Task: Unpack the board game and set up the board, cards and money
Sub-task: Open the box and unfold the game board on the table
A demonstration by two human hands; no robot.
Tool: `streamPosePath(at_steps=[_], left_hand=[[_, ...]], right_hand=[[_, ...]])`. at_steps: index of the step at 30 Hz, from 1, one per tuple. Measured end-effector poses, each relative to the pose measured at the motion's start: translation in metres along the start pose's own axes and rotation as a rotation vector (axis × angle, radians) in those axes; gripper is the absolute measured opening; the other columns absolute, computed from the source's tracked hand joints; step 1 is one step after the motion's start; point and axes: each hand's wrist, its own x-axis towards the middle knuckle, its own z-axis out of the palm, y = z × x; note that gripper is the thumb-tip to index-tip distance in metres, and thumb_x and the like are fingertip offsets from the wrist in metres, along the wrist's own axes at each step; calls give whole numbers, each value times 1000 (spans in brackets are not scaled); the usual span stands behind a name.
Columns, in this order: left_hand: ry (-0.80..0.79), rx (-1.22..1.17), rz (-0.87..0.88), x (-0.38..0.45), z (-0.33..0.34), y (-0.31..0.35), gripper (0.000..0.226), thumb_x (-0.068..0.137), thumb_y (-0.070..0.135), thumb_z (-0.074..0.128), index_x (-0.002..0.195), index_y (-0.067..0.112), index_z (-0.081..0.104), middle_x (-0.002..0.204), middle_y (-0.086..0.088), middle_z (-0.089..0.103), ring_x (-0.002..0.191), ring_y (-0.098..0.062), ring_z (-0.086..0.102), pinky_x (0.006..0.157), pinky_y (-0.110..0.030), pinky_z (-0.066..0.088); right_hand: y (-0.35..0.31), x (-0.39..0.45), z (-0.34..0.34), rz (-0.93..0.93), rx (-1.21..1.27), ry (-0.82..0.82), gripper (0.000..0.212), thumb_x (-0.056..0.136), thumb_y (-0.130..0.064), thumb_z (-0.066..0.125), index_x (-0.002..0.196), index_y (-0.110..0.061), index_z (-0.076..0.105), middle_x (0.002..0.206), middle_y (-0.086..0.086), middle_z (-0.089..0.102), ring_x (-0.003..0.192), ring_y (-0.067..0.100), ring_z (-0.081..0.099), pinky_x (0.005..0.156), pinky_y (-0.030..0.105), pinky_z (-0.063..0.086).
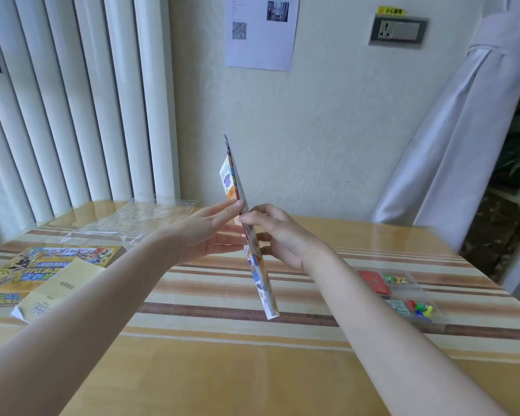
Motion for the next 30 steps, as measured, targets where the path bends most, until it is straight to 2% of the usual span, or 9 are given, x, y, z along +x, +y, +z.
streamPosePath(at_steps=[6, 10, 13, 16, 18, 20, 23, 27, 30], left_hand=[[41, 2, -29, 1, -1, 2, 36, 83, 37, 60, 117, 23, 60, 104, -14, 69, 93, -26, 69, 91, -37, 53], [231, 71, -22, 6, 4, 5, 21, 94, 5, 43, 89, 10, 63, 73, -6, 64, 58, -13, 64, 59, -23, 57], [367, 67, -45, 4, -6, 11, 18, 93, 2, 42, 95, 6, 59, 84, -11, 66, 68, -16, 64, 57, -24, 56], [485, 51, -47, 4, -23, 8, 17, 93, 3, 45, 102, 7, 58, 94, -12, 65, 80, -20, 61, 70, -29, 52], [577, 150, -59, 6, -30, 0, 35, 92, 1, 50, 125, 8, 47, 93, -12, 59, 74, -19, 56, 70, -30, 49], [623, 323, -96, 7, -29, -10, 62, 89, 6, 59, 141, 13, 26, 93, -9, 53, 72, -17, 49, 71, -34, 47], [454, 245, -119, 4, -6, -15, 64, 86, 30, 65, 140, 22, 31, 119, -5, 55, 95, -19, 54, 84, -35, 48], [266, 356, -161, 1, 33, -5, 38, 87, 47, 55, 113, 19, 55, 109, 3, 58, 103, -17, 57, 92, -35, 43], [181, 160, -299, 4, 36, 0, 73, 84, 63, 47, 135, 10, 44, 136, -13, 44, 128, -36, 42, 103, -49, 34]], right_hand=[[1, -3, -8, -6, 115, 49, 22, 85, -18, 62, 100, -13, 46, 86, 4, 58, 76, 18, 56, 63, 28, 46], [5, 2, -9, 3, -42, 236, 24, 76, -27, 60, 91, -13, 48, 74, 2, 45, 65, 16, 43, 58, 27, 34], [10, 7, -24, -82, -337, 471, 20, 84, -22, 57, 97, -9, 51, 79, 1, 50, 68, 18, 47, 59, 27, 33], [11, 4, -39, -70, -217, 659, 27, 67, -27, 65, 87, -10, 58, 86, 7, 61, 79, 21, 57, 67, 27, 40], [10, 5, -55, -69, -90, 740, 30, 51, -31, 62, 74, -12, 58, 77, 7, 61, 74, 22, 58, 65, 30, 42], [2, 0, -62, -78, -34, 743, 16, 60, -21, 61, 70, -11, 53, 71, 7, 56, 68, 21, 53, 62, 30, 40], [-10, -9, -57, -107, 2, 651, 13, 64, -14, 57, 71, -12, 45, 67, 7, 42, 67, 18, 40, 59, 30, 31], [-19, -12, -54, -141, 41, 536, 27, 82, 2, 48, 62, -13, 40, 48, -4, 40, 42, 13, 38, 43, 12, 27], [-32, -21, -51, -199, -1, 431, 28, 84, 0, 49, 61, -15, 48, 56, -4, 51, 49, 13, 48, 48, 15, 35]])
